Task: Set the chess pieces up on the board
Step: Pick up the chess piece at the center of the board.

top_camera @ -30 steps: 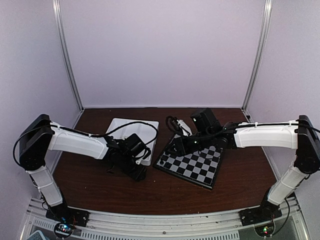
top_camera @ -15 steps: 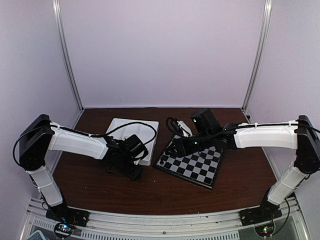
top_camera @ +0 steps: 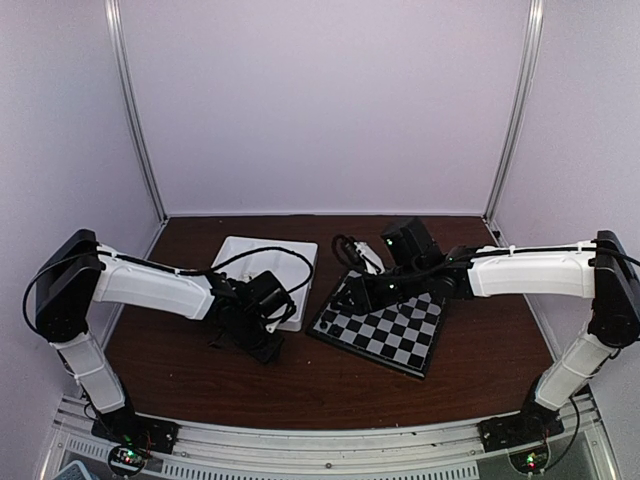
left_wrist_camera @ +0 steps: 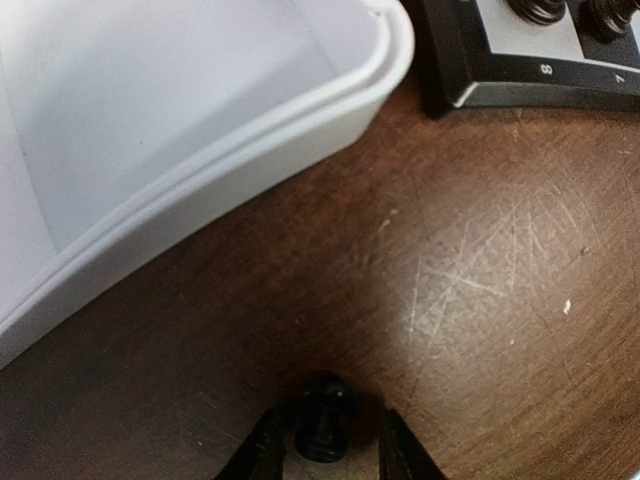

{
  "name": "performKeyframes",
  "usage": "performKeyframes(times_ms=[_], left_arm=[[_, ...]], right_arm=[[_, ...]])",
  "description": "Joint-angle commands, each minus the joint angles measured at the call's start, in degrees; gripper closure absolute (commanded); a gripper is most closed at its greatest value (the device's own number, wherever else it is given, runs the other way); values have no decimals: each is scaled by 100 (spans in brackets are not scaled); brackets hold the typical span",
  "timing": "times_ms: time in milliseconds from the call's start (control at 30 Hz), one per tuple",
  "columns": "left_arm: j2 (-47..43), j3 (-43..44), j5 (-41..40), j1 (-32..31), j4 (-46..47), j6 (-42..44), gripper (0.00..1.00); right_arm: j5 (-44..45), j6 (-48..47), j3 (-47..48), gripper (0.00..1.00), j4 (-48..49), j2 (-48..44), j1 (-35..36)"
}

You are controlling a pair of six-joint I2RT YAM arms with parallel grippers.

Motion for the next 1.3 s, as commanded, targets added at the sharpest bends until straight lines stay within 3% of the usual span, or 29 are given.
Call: performKeyframes(times_ms=[0,600,1100,1267], left_arm=[[-153,-79,122,-86,-53,146,68],[-295,-95,-111,-190,141,115,80],[-600,-663,377,-254,2713,253,79],[-353,-249,118,-254,1980,276,75]], right_arm=[[-57,23,-68,63,63,-65,-26],[-269,142,-60,63,86,106,-23],[-972,1176,-384,63,972,539,9],[-867,1140,-456,63,884,482,9]])
